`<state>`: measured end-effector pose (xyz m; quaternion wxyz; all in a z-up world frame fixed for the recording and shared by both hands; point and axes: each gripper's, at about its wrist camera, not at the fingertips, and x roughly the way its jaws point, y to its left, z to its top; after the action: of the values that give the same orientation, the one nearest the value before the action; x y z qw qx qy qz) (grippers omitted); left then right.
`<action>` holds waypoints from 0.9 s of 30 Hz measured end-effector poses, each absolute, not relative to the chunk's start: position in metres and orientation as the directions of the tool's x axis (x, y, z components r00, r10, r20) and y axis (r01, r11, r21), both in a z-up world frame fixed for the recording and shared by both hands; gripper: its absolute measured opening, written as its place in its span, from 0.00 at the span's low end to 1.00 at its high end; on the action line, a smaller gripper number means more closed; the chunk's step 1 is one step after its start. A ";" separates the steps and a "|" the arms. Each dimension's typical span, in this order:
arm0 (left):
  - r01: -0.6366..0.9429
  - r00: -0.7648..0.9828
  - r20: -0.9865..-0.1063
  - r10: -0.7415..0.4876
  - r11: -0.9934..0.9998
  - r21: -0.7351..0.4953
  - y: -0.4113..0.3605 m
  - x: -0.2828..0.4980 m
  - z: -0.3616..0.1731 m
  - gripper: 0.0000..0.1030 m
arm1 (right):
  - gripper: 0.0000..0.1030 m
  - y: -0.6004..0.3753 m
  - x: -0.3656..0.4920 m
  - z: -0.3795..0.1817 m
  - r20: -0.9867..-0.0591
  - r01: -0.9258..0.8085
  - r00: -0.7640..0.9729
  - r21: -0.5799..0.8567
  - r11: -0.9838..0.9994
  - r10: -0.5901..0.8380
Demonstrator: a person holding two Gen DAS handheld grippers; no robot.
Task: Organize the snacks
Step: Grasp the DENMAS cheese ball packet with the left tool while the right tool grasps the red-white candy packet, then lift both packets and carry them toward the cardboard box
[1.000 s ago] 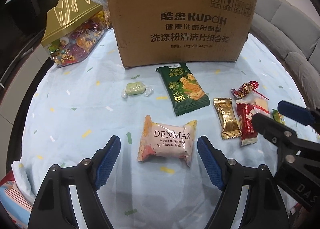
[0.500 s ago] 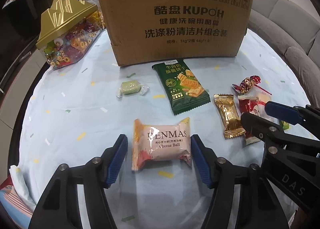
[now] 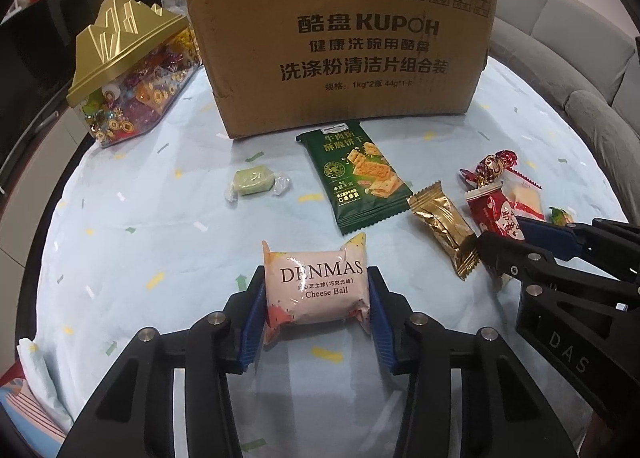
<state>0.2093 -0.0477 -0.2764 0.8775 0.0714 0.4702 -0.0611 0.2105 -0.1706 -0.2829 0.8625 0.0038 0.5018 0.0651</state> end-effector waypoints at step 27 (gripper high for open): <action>0.153 0.619 -0.785 -0.019 0.983 0.097 -0.047 0.196 -0.249 0.43 | 0.26 -0.176 0.205 -0.247 -0.827 -0.100 0.552 0.063 0.993 0.108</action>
<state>0.1957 -0.0472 -0.2489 0.8965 0.0773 0.4337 -0.0481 0.2050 -0.1758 -0.2471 0.8809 0.0040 0.4696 0.0591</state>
